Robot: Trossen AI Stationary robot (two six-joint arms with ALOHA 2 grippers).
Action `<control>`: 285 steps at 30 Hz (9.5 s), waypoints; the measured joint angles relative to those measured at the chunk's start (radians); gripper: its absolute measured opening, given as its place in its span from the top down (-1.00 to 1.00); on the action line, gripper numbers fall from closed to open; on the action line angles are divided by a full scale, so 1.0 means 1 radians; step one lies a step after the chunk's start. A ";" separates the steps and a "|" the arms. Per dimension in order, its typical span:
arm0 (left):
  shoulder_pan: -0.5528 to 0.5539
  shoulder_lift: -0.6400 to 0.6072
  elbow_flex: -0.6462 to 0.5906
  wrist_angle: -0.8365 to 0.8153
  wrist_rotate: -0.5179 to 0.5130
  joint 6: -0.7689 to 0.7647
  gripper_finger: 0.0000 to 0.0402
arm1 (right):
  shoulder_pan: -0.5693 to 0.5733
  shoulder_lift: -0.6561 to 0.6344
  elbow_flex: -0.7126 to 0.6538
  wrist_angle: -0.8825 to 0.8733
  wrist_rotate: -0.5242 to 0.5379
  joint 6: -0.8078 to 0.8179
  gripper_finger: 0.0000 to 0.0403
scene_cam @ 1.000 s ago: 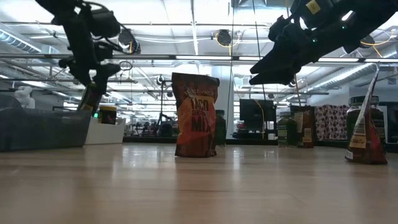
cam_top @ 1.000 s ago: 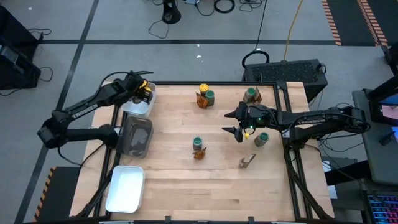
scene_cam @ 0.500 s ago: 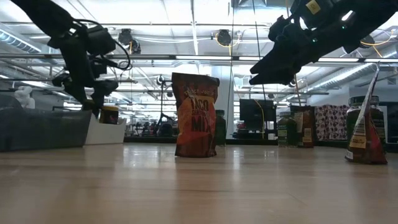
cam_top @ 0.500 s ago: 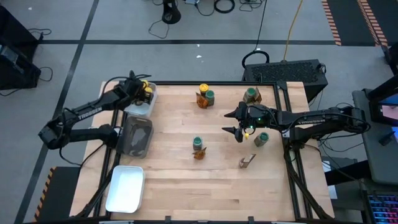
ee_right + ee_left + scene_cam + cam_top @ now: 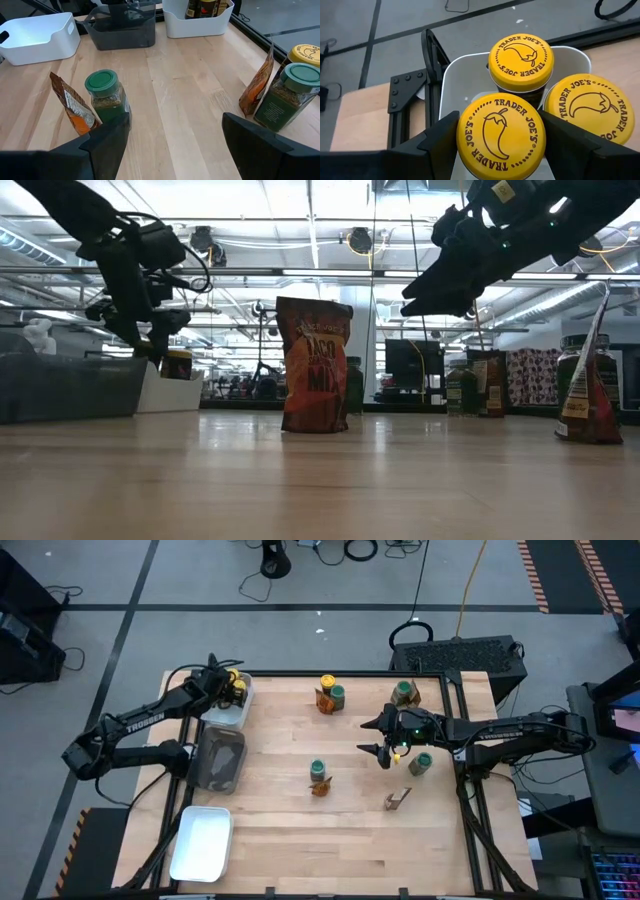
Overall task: Sort spices by type
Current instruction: Put the bottom yellow seasoning bottle into the top white bin, then put the yellow seasoning bottle into the top white bin
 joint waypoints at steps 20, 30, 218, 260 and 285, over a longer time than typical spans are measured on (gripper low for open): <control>0.000 0.000 0.021 -0.006 0.055 0.082 -0.87 | 0.000 0.000 0.000 0.000 0.000 0.003 -0.49; -0.010 -0.069 0.120 -0.054 0.059 0.132 -0.87 | 0.000 0.000 0.000 0.000 0.000 0.003 -0.49; -0.292 1.106 1.268 -0.277 0.443 0.264 -0.18 | 0.000 0.000 0.000 -0.052 0.000 -0.045 -0.49; -0.276 1.044 1.386 -0.475 0.394 0.352 -0.13 | 0.000 0.000 0.000 -0.052 -0.002 -0.045 -0.49; -0.237 0.789 1.389 -0.889 0.422 0.374 -0.12 | 0.063 0.000 0.000 -0.105 -0.008 -0.026 -0.49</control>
